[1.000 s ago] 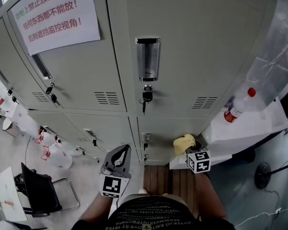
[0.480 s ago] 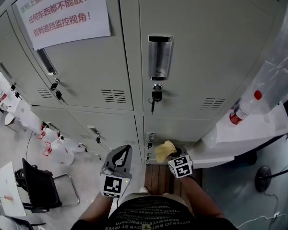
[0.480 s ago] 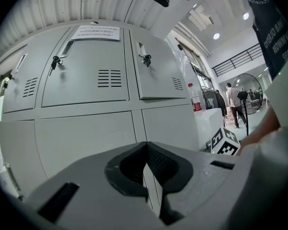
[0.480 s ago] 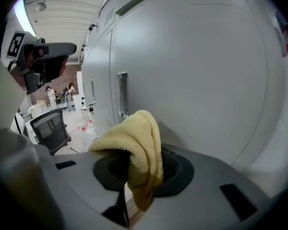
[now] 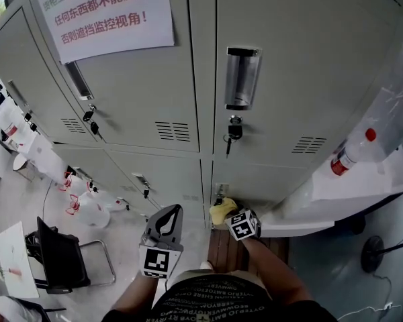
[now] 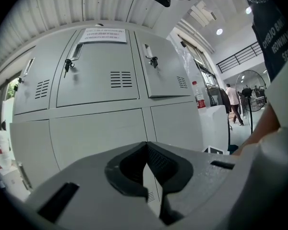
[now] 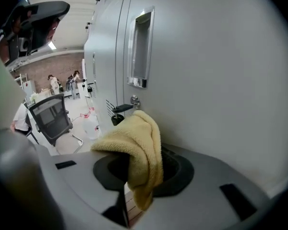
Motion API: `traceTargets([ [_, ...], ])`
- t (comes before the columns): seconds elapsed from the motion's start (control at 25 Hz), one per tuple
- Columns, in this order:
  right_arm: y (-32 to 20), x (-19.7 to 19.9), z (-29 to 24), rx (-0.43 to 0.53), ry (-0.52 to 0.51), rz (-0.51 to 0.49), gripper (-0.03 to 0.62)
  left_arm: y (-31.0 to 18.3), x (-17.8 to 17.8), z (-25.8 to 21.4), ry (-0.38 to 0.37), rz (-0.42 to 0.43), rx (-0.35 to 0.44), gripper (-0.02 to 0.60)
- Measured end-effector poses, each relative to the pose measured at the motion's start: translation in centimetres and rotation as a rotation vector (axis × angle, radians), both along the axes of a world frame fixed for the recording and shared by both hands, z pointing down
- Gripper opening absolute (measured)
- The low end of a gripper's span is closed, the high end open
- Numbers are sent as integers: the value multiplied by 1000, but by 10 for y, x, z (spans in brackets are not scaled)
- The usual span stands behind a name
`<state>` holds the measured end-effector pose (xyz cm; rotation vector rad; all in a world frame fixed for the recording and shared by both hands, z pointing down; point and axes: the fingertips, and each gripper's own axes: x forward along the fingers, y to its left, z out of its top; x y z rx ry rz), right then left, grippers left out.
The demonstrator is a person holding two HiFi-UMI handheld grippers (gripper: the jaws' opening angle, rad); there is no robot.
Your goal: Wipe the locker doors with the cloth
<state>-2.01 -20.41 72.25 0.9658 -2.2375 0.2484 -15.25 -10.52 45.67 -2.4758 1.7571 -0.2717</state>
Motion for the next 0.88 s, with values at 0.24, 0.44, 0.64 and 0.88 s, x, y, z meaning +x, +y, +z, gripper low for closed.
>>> traceTargets([
  [0.24,-7,75,16,-22,40,131,83,-5,9,2,5,19,-14,5],
  [0.44,-11,155,27,-46,66,275,83,-13,29,1,7,57,-13,5],
  [0.64,-5,168,23,-50,49,269,81,-19,45,0,10,77,-7,5],
  [0.88,32,154,-86,79,-158,199,80,-18,49,-5,11,54,-7,5],
])
